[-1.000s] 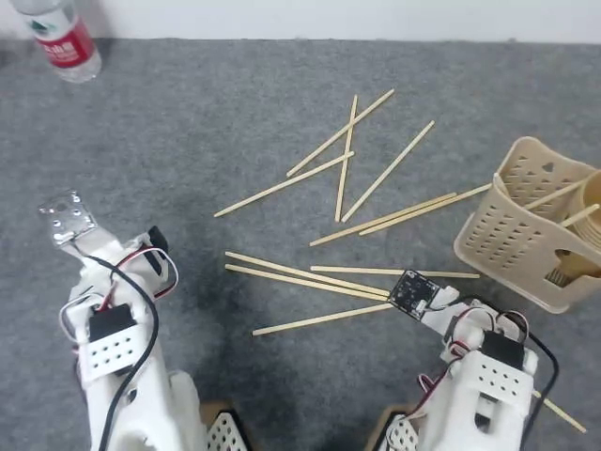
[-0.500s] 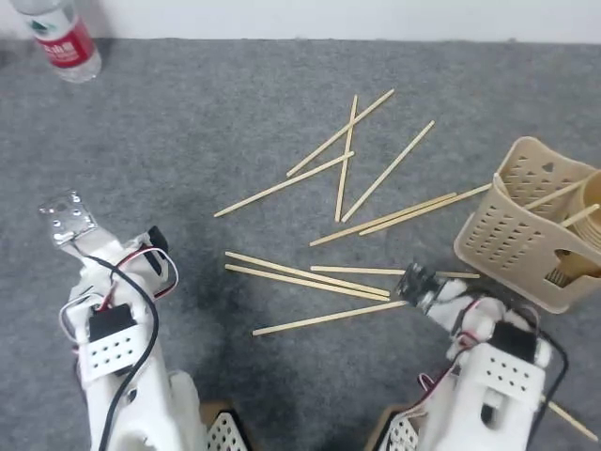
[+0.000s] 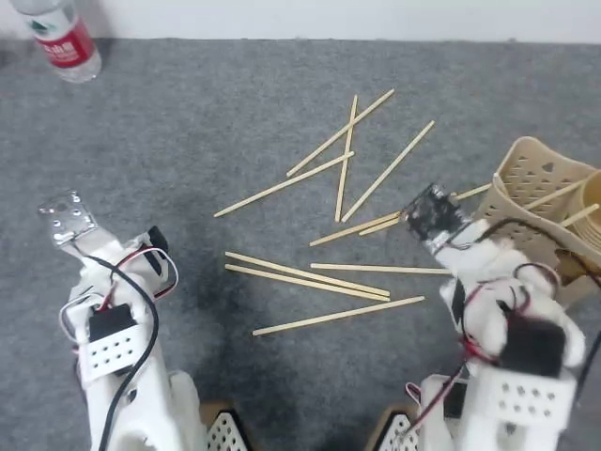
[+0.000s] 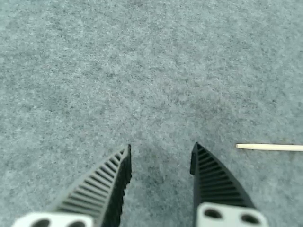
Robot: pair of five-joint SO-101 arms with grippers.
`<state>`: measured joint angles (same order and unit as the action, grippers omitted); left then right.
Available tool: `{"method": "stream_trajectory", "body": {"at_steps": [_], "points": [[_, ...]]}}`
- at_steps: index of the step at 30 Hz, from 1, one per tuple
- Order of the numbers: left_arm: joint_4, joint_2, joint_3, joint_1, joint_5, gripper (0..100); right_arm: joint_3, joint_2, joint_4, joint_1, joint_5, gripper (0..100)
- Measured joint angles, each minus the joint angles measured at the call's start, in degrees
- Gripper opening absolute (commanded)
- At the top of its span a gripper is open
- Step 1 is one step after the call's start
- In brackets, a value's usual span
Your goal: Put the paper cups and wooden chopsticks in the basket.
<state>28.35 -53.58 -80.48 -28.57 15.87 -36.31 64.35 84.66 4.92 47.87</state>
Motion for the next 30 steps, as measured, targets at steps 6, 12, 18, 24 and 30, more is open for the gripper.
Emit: {"method": "stream_trajectory", "body": {"at_steps": [6, 12, 18, 24, 30], "points": [[0.0, 0.0, 0.0, 0.0, 0.0, 20, 17.4, 1.1, -3.4, -1.7, -11.2, 0.8], [0.0, 0.0, 0.0, 0.0, 0.0, 20, 18.5, 1.0, -19.6, 2.6, -24.5, 0.8], [0.0, 0.0, 0.0, 0.0, 0.0, 20, 8.9, 0.3, -44.2, 8.7, -42.5, 0.8], [0.0, 0.0, 0.0, 0.0, 0.0, 20, 6.7, 0.8, -59.0, 10.3, -42.7, 0.8], [-1.2, 0.0, 0.0, 0.0, 0.0, 20, 4.3, 0.7, -64.2, 10.5, -41.5, 0.8]]}}
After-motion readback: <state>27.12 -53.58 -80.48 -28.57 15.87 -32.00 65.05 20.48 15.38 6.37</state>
